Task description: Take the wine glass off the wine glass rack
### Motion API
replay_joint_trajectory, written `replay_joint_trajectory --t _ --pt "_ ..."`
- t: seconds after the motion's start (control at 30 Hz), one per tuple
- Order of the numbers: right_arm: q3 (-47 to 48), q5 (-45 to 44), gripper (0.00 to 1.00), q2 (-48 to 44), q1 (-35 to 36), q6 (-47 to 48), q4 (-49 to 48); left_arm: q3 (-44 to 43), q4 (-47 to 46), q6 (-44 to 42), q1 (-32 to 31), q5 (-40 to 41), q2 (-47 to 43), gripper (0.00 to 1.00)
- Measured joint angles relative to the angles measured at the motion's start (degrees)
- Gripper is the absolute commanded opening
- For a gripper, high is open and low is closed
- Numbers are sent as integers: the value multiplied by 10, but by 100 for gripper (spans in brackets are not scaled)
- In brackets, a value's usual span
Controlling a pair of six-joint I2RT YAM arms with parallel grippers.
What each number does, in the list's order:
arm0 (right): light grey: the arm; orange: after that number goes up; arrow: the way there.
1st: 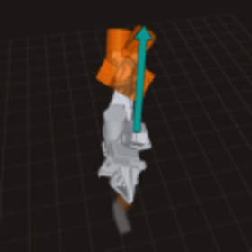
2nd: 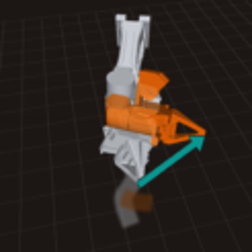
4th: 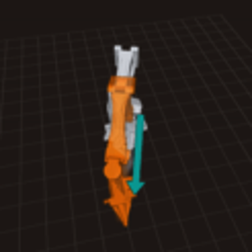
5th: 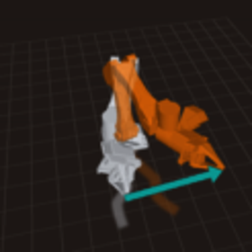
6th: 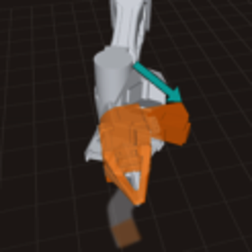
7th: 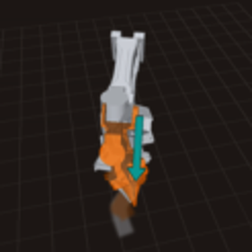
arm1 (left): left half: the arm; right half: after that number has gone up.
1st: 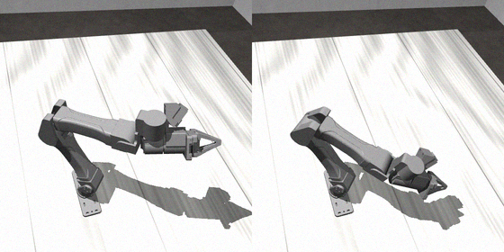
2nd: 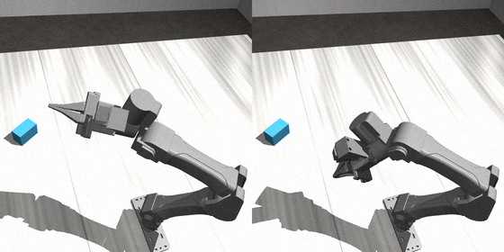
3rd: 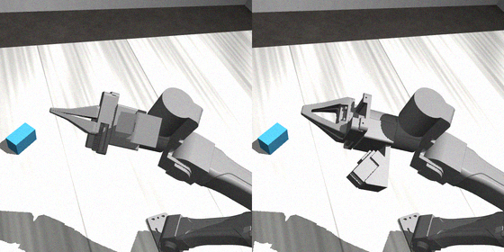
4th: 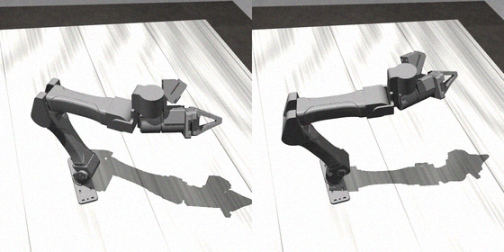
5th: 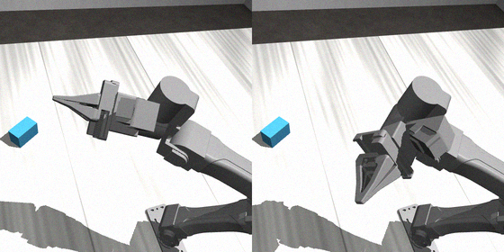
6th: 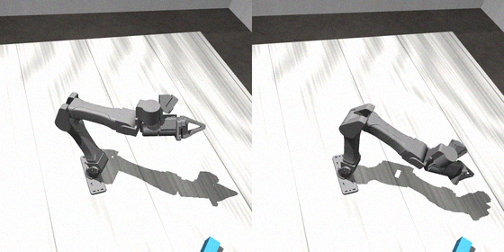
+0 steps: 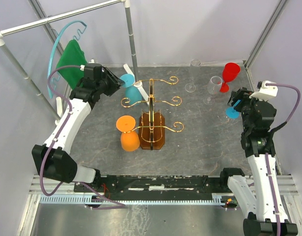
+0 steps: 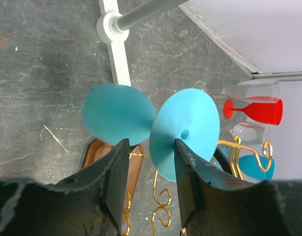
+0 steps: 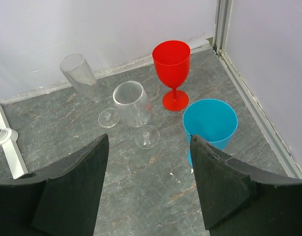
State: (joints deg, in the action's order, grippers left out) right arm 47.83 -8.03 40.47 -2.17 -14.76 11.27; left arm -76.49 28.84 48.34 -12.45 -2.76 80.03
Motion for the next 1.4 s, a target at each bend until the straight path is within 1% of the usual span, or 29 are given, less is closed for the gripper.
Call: replay_joint_trajectory --t 0.1,0.2,0.4,0.6,1.03,1.23,1.4 --pt "-1 0 75 0 0 0 0 2 -10 3 2 -7 0 46" --pt "-2 0 75 0 0 0 0 9 -25 5 4 -11 0 40" --pt "-4 0 75 0 0 0 0 28 -70 22 10 -25 -2 15" --pt "-5 0 75 0 0 0 0 28 -91 28 12 -34 -16 3" --pt "-8 0 75 0 0 0 0 32 -87 31 12 -33 -26 3" --pt "-8 0 75 0 0 0 0 68 -116 58 15 -50 -48 3" --pt "-8 0 75 0 0 0 0 114 -160 94 18 -75 -66 3"
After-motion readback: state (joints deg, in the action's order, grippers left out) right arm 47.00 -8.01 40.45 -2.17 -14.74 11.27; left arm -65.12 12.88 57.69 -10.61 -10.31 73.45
